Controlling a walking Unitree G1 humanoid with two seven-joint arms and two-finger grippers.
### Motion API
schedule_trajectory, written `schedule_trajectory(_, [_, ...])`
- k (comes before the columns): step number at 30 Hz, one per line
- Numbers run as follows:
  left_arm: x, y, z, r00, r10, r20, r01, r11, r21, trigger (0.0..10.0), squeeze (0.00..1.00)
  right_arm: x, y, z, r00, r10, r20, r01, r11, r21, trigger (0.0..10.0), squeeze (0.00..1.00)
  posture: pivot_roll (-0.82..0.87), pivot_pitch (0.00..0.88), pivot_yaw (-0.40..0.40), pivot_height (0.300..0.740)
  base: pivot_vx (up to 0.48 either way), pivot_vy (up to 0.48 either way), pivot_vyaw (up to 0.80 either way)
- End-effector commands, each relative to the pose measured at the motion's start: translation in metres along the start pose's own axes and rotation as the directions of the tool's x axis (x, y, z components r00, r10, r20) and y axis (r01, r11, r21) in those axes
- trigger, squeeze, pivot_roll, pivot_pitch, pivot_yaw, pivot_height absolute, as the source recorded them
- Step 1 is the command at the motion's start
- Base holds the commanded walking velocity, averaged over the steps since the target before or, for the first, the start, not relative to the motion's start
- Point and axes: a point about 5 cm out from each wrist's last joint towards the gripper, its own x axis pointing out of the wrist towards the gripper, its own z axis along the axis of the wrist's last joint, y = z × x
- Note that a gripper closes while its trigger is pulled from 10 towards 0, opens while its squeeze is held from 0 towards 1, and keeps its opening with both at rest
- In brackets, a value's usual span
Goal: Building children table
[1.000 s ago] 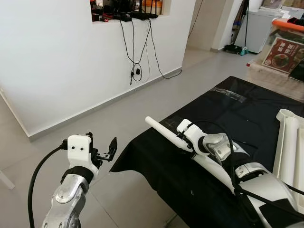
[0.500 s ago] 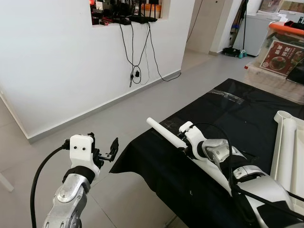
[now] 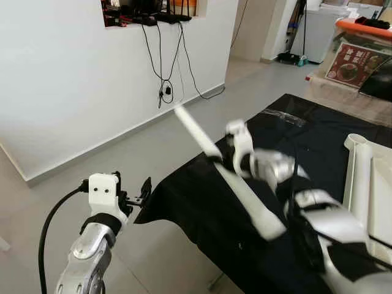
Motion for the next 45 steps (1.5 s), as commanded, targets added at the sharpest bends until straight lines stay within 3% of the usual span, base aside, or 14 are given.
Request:
schedule_trajectory(1, [0.0, -0.002, -0.002, 1.0, -0.01, -0.013, 0.01, 1.0, -0.024, 10.0, 0.0, 0.001, 0.006, 0.017, 0.997, 0.033, 0.073, -0.037, 0.998, 0.051, 0.0, 0.0, 0.1, 0.0, -0.083, 0.74, 0.0, 0.0, 0.0])
schedule_trajectory(2, [0.001, -0.002, -0.001, 1.0, -0.019, -0.009, 0.019, 0.999, -0.036, 10.0, 0.0, 0.002, 0.016, 0.039, 0.986, 0.058, 0.156, -0.071, 0.994, 0.08, 0.0, 0.0, 0.1, 0.0, -0.081, 0.74, 0.0, 0.0, 0.0])
schedule_trajectory(7, [0.003, 0.0, 0.003, 1.0, -0.029, 0.011, 0.03, 0.996, -0.082, 10.0, 0.0, 0.008, 0.034, 0.062, 0.956, 0.053, 0.288, -0.097, 0.985, 0.142, 0.0, 0.0, 0.1, 0.0, -0.083, 0.74, 0.0, 0.0, 0.0])
schedule_trajectory(11, [0.004, 0.0, 0.007, 0.998, -0.061, 0.027, 0.064, 0.989, -0.132, 10.0, 0.0, 0.015, 0.044, 0.057, 0.944, 0.016, 0.329, -0.099, 0.966, 0.238, 0.0, 0.0, 0.1, 0.0, -0.086, 0.74, 0.0, 0.0, 0.0])
schedule_trajectory(13, [0.005, -0.009, 0.008, 0.984, -0.174, 0.047, 0.18, 0.956, -0.233, 10.0, 0.0, 0.029, 0.064, 0.038, 0.939, -0.007, 0.343, -0.124, 0.925, 0.359, 0.0, 0.0, 0.1, 0.0, -0.082, 0.74, 0.0, 0.0, 0.0])
schedule_trajectory(17, [0.006, -0.016, 0.007, 0.968, -0.247, 0.046, 0.25, 0.929, -0.274, 10.0, 0.0, 0.032, 0.072, 0.031, 0.94, -0.014, 0.342, -0.13, 0.909, 0.396, 0.0, 0.0, 0.1, 0.0, -0.077, 0.74, 0.0, 0.0, 0.0])
schedule_trajectory(21, [0.006, -0.018, 0.007, 0.964, -0.262, 0.047, 0.264, 0.922, -0.282, 10.0, 0.0, 0.032, 0.074, 0.03, 0.94, -0.014, 0.341, -0.132, 0.907, 0.401, 0.0, 0.0, 0.1, 0.0, -0.077, 0.74, 0.0, 0.0, 0.0])
schedule_trajectory(23, [0.008, -0.025, 0.005, 0.943, -0.328, 0.058, 0.326, 0.872, -0.364, 10.0, 0.0, 0.033, 0.08, 0.031, 0.931, -0.022, 0.364, -0.141, 0.9, 0.413, 0.0, 0.0, 0.09, 0.0, -0.066, 0.74, 0.0, 0.0, 0.0])
schedule_trajectory(28, [0.013, -0.035, 0.006, 0.935, -0.339, 0.105, 0.343, 0.787, -0.513, 10.0, 0.0, 0.033, 0.087, 0.037, 0.908, -0.053, 0.415, -0.145, 0.89, 0.432, 0.0, 0.0, 0.1, 0.0, -0.069, 0.74, 0.0, 0.0, 0.0])
schedule_trajectory(29, [0.013, -0.035, 0.006, 0.935, -0.339, 0.105, 0.343, 0.787, -0.513, 10.0, 0.0, 0.033, 0.087, 0.037, 0.908, -0.053, 0.415, -0.145, 0.89, 0.432, 0.0, 0.0, 0.1, 0.0, -0.069, 0.74, 0.0, 0.0, 0.0])
schedule_trajectory(34, [0.017, -0.037, -0.001, 0.942, -0.316, 0.116, 0.318, 0.725, -0.611, 10.0, 0.0, 0.032, 0.106, 0.046, 0.886, -0.021, 0.463, -0.206, 0.877, 0.434, 0.0, 0.0, 0.09, 0.0, -0.074, 0.74, 0.0, 0.0, 0.0])
schedule_trajectory(36, [0.019, -0.04, -0.007, 0.938, -0.329, 0.11, 0.316, 0.678, -0.664, 10.0, 0.0, 0.032, 0.121, 0.051, 0.875, 0.021, 0.484, -0.252, 0.873, 0.417, 0.0, 0.0, 0.09, 0.0, -0.074, 0.74, 0.0, 0.0, 0.0])
schedule_trajectory(41, [0.021, -0.041, -0.011, 0.932, -0.349, 0.096, 0.315, 0.651, -0.691, 10.0, 0.0, 0.031, 0.13, 0.054, 0.868, 0.044, 0.495, -0.276, 0.871, 0.406, 0.0, 0.0, 0.09, 0.0, -0.075, 0.74, 0.0, 0.0, 0.0])
schedule_trajectory(45, [0.022, -0.039, -0.016, 0.934, -0.351, 0.061, 0.294, 0.663, -0.689, 10.0, 0.0, 0.03, 0.132, 0.057, 0.863, 0.047, 0.504, -0.284, 0.869, 0.406, 0.0, 0.0, 0.09, 0.0, -0.074, 0.74, 0.0, 0.0, 0.0])
